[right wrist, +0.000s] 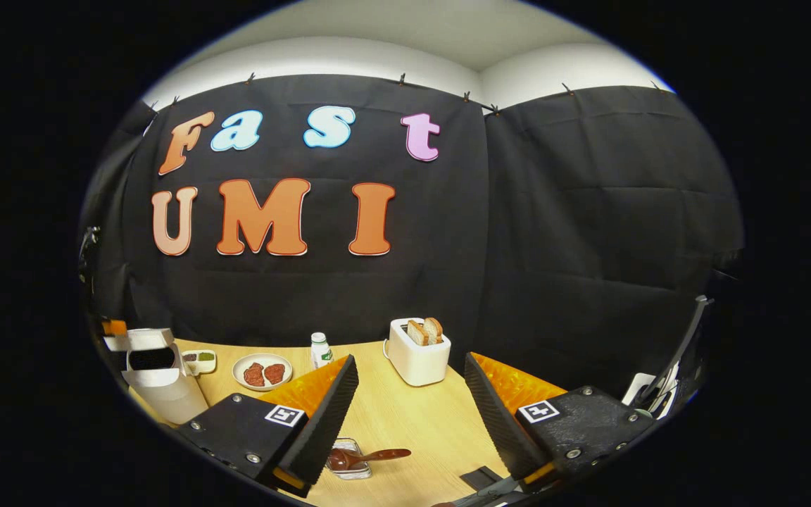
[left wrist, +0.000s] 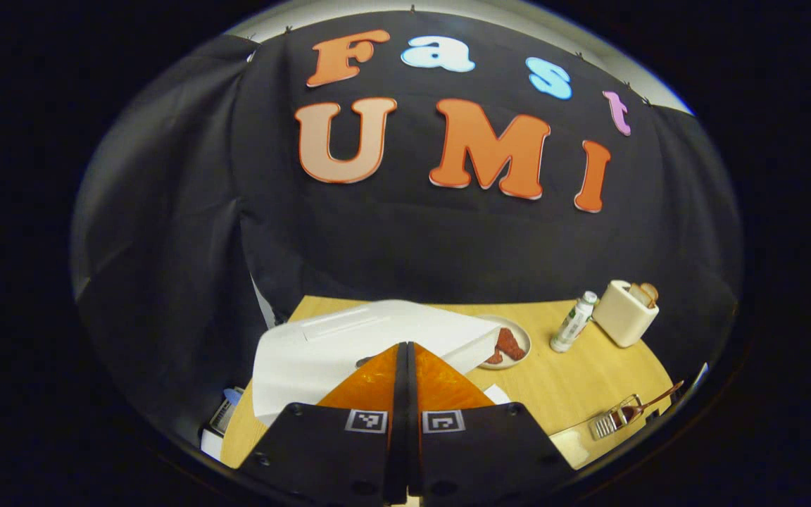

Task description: Close the left gripper, press the button to open the rice cooker; take a wooden spoon from the chopstick holder with the right hand, scoop a spoonful of rice and pour it into the rice cooker, then put the wooden spoon back into the chopstick holder.

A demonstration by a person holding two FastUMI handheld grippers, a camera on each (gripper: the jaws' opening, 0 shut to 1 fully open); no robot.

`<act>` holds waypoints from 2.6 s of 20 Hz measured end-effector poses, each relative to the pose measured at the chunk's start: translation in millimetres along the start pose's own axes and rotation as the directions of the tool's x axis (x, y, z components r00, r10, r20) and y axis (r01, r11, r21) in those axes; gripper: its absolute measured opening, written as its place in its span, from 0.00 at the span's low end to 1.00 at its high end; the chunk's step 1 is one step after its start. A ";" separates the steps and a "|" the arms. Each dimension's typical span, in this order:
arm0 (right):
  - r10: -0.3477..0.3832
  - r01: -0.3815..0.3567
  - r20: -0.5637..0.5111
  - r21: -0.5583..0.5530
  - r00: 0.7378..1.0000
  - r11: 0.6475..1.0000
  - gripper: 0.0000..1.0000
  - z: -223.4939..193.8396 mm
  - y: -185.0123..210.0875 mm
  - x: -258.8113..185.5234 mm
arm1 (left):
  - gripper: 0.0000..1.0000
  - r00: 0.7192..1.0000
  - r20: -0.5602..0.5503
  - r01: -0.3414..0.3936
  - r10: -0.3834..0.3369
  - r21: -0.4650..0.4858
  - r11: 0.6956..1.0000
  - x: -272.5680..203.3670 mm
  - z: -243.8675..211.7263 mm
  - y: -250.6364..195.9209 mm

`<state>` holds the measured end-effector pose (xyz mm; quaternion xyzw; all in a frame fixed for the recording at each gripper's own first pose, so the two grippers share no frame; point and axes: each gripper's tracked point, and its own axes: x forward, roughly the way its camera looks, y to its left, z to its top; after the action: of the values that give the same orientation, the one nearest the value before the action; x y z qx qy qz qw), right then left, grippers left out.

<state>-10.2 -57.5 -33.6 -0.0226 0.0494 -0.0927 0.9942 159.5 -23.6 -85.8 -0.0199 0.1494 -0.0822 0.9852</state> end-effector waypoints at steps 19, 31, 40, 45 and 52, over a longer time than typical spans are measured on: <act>0.107 -0.100 -0.066 0.106 0.992 0.989 0.95 -97.0 5.7 25.0 | 0.05 0.950 0.273 -0.138 0.149 -0.059 0.989 -159.6 63.2 34.8; 0.169 -0.090 -0.260 0.289 0.951 0.953 0.95 -196.7 25.2 48.9 | 1.00 0.940 0.275 -0.196 0.201 -0.046 0.980 -197.4 56.0 42.9; 0.245 -0.047 -0.356 0.483 0.902 0.874 0.55 -236.3 49.9 50.2 | 0.99 0.938 0.247 -0.244 0.242 -0.024 0.969 -204.1 36.7 57.5; 0.285 -0.040 -0.366 0.552 0.886 0.833 0.20 -228.3 63.2 53.6 | 0.99 0.943 0.216 -0.250 0.253 -0.040 0.967 -203.3 23.2 68.0; 0.268 -0.132 -0.350 0.367 0.898 0.921 0.03 -214.4 75.8 54.4 | 0.99 0.939 0.219 -0.258 0.267 -0.067 0.964 -204.6 24.1 82.9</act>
<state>34.8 -0.8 -255.9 0.1704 0.2335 0.0021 0.9573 -13.1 92.9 -8.5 -0.0275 0.0393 0.0555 0.9973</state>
